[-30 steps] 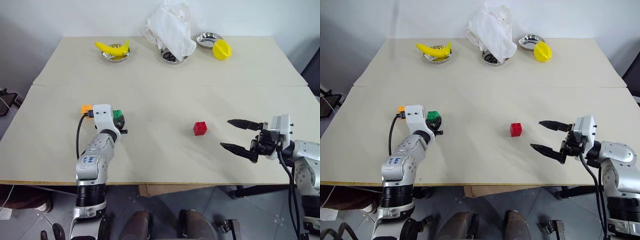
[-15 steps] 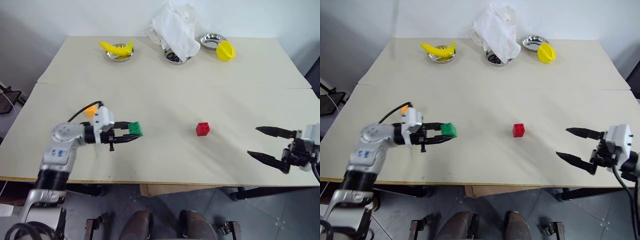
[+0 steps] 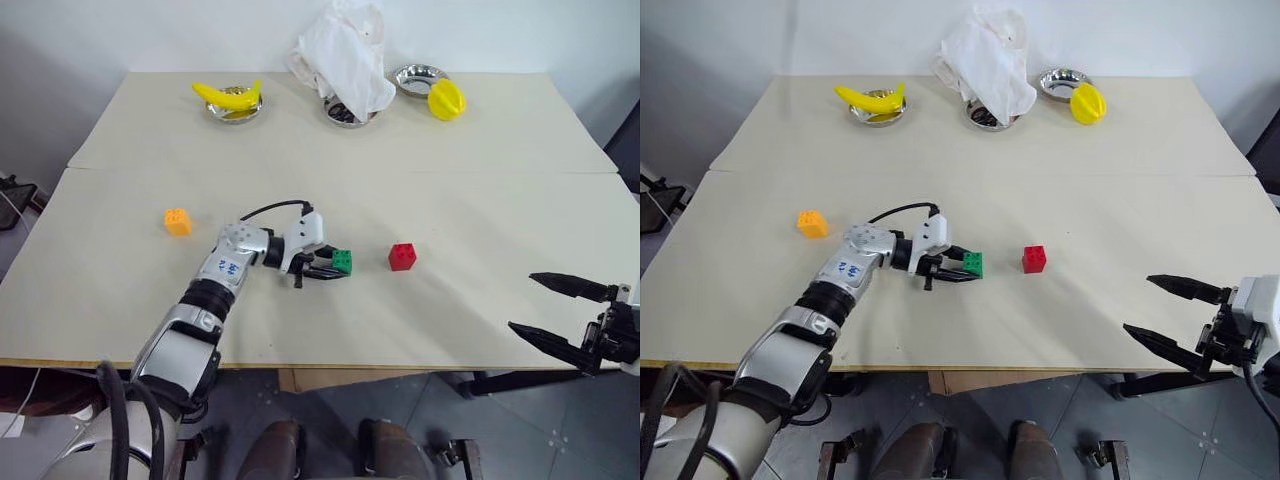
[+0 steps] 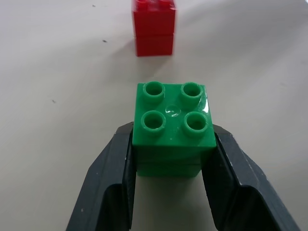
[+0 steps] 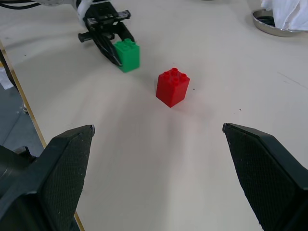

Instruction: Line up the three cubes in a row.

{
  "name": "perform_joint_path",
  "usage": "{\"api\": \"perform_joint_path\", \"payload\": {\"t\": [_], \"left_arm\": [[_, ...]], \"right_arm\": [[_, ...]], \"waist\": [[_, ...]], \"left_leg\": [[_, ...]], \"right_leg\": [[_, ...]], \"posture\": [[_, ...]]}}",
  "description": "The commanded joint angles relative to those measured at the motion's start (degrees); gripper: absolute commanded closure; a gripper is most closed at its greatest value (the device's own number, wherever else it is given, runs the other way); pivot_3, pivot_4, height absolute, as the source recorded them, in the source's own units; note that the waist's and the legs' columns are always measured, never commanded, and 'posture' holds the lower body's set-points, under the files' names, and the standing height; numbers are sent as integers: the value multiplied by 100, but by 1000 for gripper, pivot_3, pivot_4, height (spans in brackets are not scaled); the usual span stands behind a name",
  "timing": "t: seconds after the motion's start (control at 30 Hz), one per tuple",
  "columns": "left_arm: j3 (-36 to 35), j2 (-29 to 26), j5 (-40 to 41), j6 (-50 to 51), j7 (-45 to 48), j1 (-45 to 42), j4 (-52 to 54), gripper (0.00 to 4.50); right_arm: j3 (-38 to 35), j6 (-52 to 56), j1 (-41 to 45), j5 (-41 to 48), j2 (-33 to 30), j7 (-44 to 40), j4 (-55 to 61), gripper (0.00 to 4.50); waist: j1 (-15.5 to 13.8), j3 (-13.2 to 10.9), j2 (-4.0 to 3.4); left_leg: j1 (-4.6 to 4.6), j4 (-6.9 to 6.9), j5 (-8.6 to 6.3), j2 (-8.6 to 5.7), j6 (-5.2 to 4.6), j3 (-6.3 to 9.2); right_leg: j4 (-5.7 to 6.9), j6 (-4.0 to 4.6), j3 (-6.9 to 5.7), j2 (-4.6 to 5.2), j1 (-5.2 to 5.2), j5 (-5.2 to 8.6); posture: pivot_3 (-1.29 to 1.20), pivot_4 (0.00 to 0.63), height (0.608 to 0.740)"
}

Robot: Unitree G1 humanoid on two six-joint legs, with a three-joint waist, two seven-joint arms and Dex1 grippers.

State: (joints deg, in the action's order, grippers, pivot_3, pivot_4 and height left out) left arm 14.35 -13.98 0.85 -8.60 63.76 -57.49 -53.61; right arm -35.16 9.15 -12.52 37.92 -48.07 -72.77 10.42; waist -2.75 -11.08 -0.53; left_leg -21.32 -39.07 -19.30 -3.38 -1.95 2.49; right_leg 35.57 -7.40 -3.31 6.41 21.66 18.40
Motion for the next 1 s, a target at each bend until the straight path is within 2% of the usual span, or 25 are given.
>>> {"api": "perform_joint_path", "payload": {"t": [0.03, 0.33, 0.4, 0.67, 0.8, 1.0], "left_arm": [[-33, 130, -119, -139, -59, -174, -227, 2995], [-111, 228, -264, -223, -12, -334, -639, 2995], [-161, 238, -228, -277, 72, -334, -638, 2276], [-508, 94, -111, -657, -154, -315, -736, 14], [-907, -209, 337, -681, 361, 54, -293, 14], [-1634, -981, 1353, -192, 933, 1624, 1710, 14]], "right_arm": [[-249, 43, -113, 189, 38, 48, 244, 0], [-60, 25, -96, 175, 86, 79, 349, 0], [-5, 19, -73, 162, 106, 76, 347, 0], [235, 21, 129, 129, 155, 70, 297, 0], [493, 12, 326, 134, 192, 45, 264, 0], [1046, -37, 1005, 60, 247, -51, -52, 0]], "waist": [[-8, 0, 0], [-36, 0, 1], [-31, 0, 1], [-17, -1, 3], [13, -1, 2], [161, 0, 0]], "left_leg": [[0, 0, 0, 0, 0, 1], [2, -3, 2, -5, -3, 5], [2, -4, 2, -4, -3, 5], [0, -3, 2, -4, -3, 5], [1, -3, 2, -2, -2, 5], [1, -3, 3, 5, 2, 10]], "right_leg": [[0, 0, 0, 1, 0, 0], [0, -4, -2, 5, -5, -2], [0, -4, -2, 6, -4, -2], [2, -4, -5, 5, -2, -2], [5, -4, -6, 6, 1, -2], [8, -3, 3, 11, 3, -2]], "posture": [[0, 150, 740], [0, 150, 740], [0, 150, 740], [0, 150, 740], [0, 150, 740], [0, 150, 740]]}}
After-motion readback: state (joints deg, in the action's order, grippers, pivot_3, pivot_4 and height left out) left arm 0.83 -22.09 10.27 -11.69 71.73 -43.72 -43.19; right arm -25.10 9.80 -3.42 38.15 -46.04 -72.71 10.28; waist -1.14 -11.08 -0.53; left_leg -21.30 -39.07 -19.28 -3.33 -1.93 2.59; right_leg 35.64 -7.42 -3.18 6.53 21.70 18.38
